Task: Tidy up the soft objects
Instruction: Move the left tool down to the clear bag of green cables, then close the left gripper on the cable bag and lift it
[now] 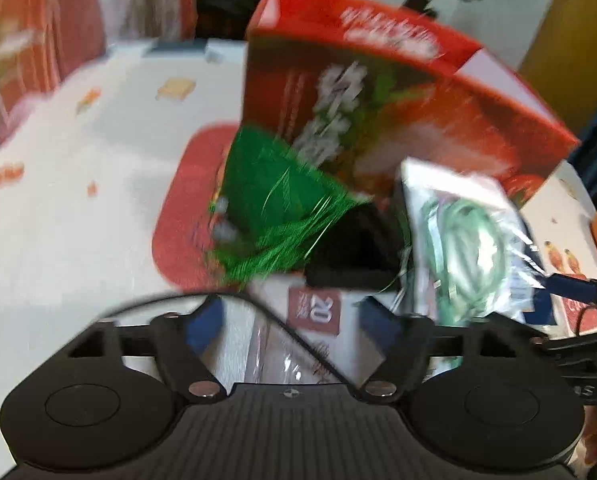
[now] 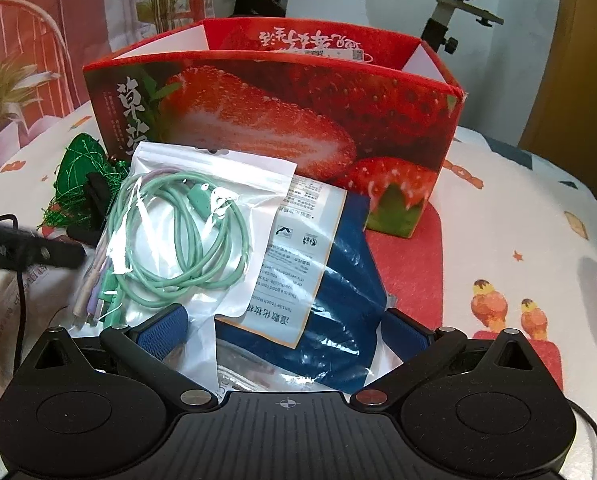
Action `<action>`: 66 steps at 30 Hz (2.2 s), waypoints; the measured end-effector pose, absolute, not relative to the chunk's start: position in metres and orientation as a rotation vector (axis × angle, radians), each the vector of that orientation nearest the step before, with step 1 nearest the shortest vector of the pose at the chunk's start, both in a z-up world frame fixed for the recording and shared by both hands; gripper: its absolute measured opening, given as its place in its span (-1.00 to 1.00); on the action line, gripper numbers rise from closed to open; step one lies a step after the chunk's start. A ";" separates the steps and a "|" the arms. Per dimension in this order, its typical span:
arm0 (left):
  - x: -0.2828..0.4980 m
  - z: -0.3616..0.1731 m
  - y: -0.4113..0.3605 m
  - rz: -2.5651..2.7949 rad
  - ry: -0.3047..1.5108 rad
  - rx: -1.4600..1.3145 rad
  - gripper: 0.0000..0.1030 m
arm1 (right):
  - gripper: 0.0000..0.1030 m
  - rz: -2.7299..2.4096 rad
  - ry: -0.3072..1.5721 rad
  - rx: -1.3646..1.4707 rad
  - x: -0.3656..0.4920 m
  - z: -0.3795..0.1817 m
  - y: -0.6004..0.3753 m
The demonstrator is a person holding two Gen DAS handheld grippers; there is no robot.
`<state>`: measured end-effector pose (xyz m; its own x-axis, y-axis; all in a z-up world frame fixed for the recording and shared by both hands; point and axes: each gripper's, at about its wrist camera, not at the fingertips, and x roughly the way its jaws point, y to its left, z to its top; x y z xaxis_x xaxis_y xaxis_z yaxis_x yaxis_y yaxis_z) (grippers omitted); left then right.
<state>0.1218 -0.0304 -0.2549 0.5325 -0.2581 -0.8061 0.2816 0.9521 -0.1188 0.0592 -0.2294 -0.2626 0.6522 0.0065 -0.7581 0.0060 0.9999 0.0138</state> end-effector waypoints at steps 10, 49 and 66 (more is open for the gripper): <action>0.112 -0.217 -0.047 -0.489 0.890 -0.016 -0.02 | 0.99 0.008 0.867 -0.037 0.062 -0.260 -0.225; 0.122 -0.206 -0.058 -0.608 0.916 0.019 -0.18 | 0.79 0.060 0.867 -0.074 0.063 -0.247 -0.223; 0.121 -0.232 -0.068 -0.621 0.972 0.011 -0.21 | -0.13 0.213 0.863 0.074 0.066 -0.235 -0.229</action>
